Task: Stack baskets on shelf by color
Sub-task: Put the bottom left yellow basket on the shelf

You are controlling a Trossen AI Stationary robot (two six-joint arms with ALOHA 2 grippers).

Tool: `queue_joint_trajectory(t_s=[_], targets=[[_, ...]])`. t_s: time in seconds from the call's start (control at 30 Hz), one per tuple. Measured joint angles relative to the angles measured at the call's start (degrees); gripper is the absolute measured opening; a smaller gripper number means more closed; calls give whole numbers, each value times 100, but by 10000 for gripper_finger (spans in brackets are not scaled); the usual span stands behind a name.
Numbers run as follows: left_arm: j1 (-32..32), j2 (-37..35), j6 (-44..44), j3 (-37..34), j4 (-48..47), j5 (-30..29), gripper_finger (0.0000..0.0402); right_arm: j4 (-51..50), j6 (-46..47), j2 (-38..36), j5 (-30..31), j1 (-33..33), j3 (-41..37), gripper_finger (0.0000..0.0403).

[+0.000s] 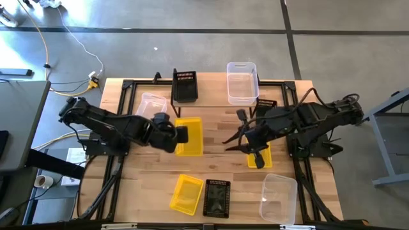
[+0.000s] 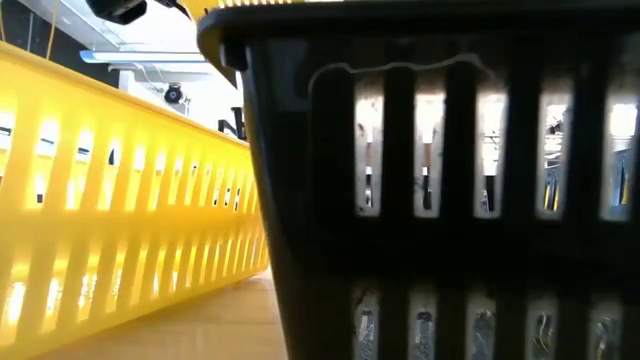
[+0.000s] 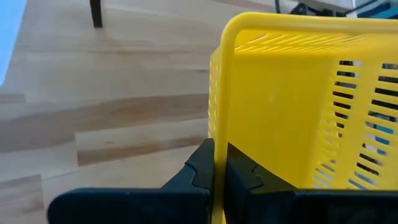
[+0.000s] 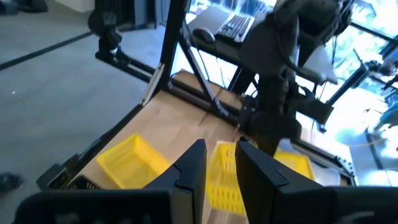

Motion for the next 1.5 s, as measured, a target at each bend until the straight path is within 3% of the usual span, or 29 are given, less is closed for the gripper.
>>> queue_joint_trajectory(t_s=[0.33,1.0,1.17,1.5], targets=[[382,0,275,1,-134,262,0,230,111,721,9,-260,0,121],[468,11,13,-386,-303,642,0,507,-255,2362,165,-118,0,122],[468,191,15,-391,-298,818,0,966,-549,2523,655,-10,0,122],[468,441,124,-393,-228,970,0,1280,-319,2567,542,-156,0,122]])
